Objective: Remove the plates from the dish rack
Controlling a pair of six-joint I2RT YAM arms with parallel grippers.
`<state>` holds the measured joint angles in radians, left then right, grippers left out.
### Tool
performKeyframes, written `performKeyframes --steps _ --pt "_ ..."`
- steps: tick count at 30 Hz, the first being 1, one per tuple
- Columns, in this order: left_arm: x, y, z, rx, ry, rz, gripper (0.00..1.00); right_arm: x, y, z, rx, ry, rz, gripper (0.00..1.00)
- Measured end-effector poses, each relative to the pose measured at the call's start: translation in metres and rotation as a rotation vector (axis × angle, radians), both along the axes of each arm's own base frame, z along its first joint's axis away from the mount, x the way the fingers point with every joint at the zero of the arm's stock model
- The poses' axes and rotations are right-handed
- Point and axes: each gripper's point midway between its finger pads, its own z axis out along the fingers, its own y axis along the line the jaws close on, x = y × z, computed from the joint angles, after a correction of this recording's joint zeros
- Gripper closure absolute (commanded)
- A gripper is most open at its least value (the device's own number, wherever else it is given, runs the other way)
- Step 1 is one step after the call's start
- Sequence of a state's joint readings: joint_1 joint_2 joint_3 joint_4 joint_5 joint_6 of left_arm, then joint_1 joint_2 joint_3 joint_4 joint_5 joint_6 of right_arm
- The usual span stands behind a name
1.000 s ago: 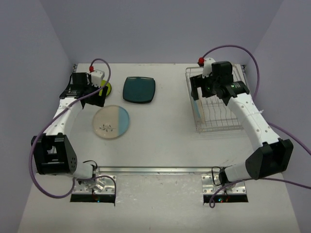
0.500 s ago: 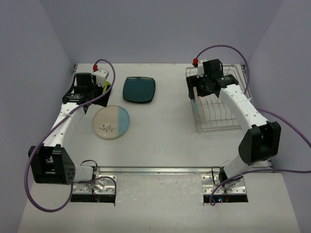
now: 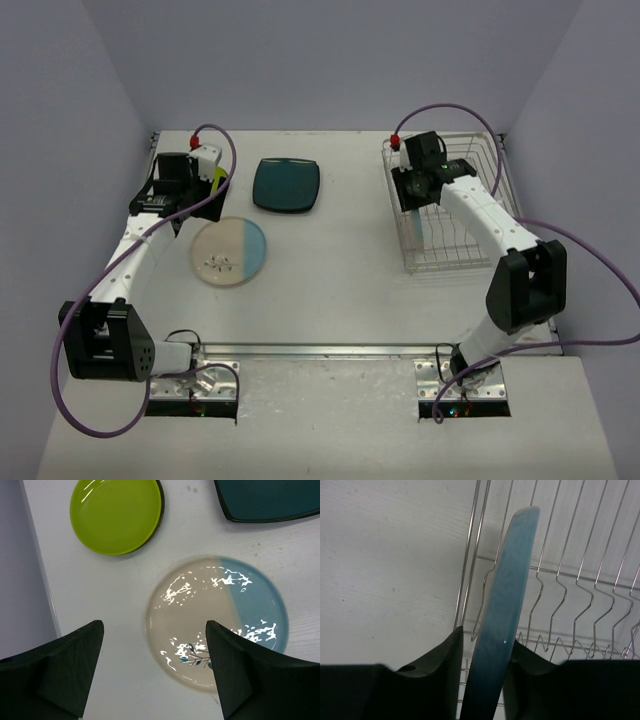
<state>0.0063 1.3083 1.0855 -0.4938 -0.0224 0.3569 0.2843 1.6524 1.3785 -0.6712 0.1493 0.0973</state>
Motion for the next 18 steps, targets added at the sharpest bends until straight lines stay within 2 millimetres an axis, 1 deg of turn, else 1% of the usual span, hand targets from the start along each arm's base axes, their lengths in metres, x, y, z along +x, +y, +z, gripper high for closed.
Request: performKeyframes --steps 2,3,5,8,11,13,15,18 --pt "0.000 0.000 0.000 0.001 0.000 0.001 0.15 -0.002 -0.003 -0.001 0.006 0.009 -0.010 0.86" --pt "0.000 0.000 0.000 0.001 -0.001 0.001 0.13 -0.002 -0.004 -0.001 0.012 0.014 -0.013 0.90" --pt "0.000 0.000 0.000 0.000 0.000 0.001 0.06 -0.007 -0.004 0.002 0.032 0.022 -0.026 0.99" --pt "0.001 -0.001 -0.001 -0.007 0.003 0.001 0.00 -0.014 -0.004 0.004 0.047 0.044 -0.023 1.00" --pt "0.004 -0.004 -0.001 -0.024 0.010 -0.005 0.00 -0.022 -0.003 0.011 0.058 0.069 -0.018 1.00" --pt "0.007 -0.007 0.000 -0.041 0.014 -0.010 0.00 -0.025 -0.002 0.024 0.070 0.070 -0.015 1.00" --pt "0.010 -0.010 0.002 -0.056 0.014 -0.016 0.00 -0.022 0.001 0.042 0.090 0.038 -0.010 1.00" --pt "0.016 -0.015 0.008 -0.085 0.010 -0.022 0.00 -0.014 0.004 0.083 0.123 -0.053 -0.002 1.00"
